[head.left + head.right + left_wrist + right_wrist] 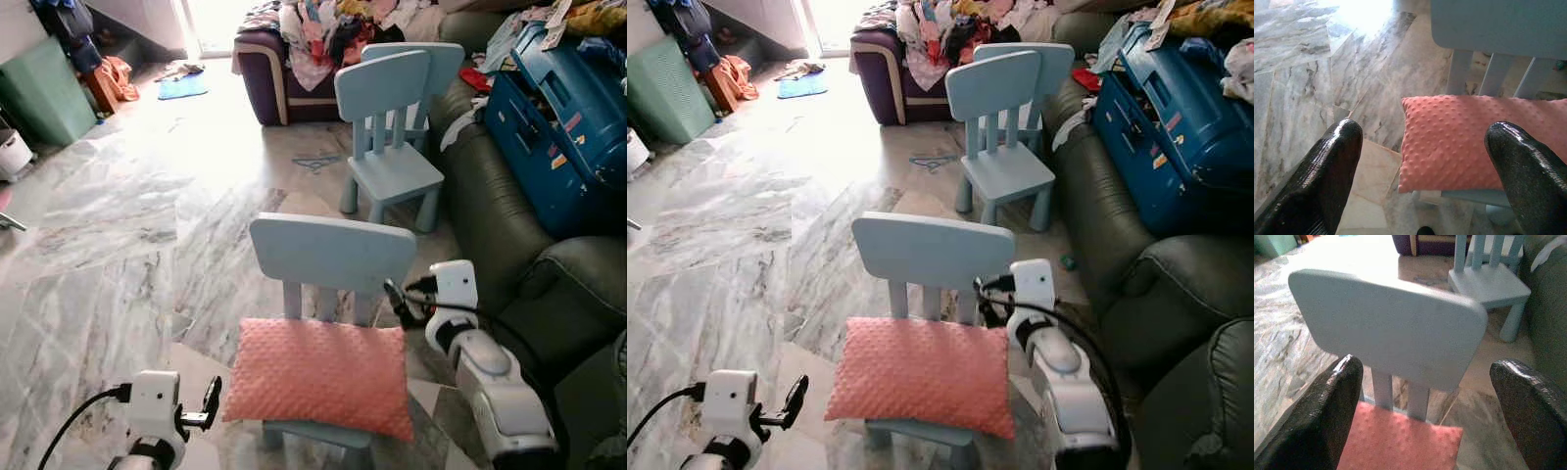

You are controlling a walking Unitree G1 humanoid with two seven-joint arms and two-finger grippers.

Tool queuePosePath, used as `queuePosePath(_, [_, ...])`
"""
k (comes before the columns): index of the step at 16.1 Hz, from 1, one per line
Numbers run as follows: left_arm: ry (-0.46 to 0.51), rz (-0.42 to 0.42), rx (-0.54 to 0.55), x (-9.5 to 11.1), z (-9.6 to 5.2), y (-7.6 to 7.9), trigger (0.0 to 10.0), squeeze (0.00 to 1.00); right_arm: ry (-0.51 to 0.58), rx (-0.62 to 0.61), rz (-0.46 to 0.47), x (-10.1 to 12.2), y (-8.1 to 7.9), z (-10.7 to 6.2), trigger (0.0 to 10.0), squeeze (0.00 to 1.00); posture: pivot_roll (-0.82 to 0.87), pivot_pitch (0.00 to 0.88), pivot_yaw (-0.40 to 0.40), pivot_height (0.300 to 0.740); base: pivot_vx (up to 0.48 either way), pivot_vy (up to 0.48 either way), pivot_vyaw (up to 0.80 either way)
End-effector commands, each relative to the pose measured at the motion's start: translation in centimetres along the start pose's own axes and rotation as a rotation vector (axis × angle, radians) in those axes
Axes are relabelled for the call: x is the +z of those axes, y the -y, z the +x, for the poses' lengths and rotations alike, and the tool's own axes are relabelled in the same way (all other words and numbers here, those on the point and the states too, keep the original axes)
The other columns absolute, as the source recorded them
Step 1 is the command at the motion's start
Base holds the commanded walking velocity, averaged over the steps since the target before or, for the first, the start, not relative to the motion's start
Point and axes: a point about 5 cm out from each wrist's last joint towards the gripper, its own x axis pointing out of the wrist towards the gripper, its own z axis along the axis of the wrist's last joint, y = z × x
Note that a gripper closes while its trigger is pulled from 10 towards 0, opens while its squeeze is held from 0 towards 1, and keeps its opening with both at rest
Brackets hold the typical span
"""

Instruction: Move the pillow to the sofa

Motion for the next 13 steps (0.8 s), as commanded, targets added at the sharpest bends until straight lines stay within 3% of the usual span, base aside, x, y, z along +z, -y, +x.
queuePosePath(1, [-0.005, 0.003, 0.022, 0.0, -0.4, -0.7, 10.0, 0.00, -0.003, 0.021, 0.004, -0.1, -0.4, -0.3, 10.0, 0.00, -0.15, 0.126, 0.067, 0.740, 0.000, 0.000, 0.00])
queuePosePath(13, [-0.046, 0.014, 0.026, -0.7, -1.2, -0.2, 10.0, 0.00, -0.042, 0.084, 0.012, -0.8, -0.7, -2.1, 10.0, 0.00, -0.16, 0.184, 0.065, 0.740, 0.000, 0.000, 0.00])
